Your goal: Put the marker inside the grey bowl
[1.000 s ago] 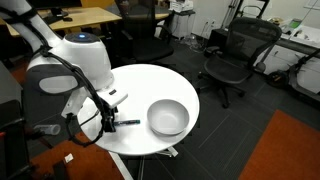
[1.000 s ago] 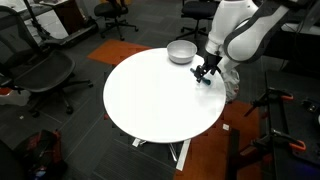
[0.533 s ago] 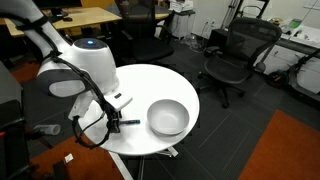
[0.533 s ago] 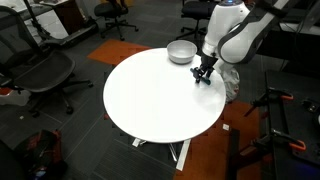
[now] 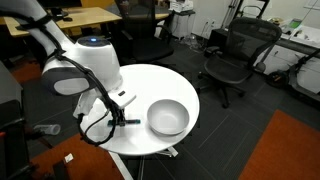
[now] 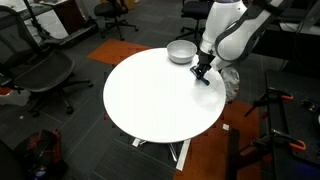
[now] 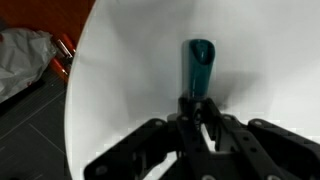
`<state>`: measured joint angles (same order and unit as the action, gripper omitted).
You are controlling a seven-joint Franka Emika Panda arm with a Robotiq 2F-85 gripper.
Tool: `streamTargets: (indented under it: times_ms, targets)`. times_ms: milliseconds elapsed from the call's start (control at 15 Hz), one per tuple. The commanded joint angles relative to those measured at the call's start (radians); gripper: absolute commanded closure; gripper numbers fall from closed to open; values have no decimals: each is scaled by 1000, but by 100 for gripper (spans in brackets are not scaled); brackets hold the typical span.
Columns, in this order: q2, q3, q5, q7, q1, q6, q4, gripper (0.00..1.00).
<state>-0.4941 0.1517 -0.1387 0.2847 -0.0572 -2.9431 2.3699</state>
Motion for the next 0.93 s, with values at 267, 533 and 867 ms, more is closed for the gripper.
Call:
streamTargets:
  times_ms: [267, 533, 867]
  targets:
    - [67, 38, -3, 27, 45, -7, 30, 95]
    - [162, 80, 15, 39, 86, 16, 55, 95]
    - [262, 108, 43, 29, 72, 28, 40, 95]
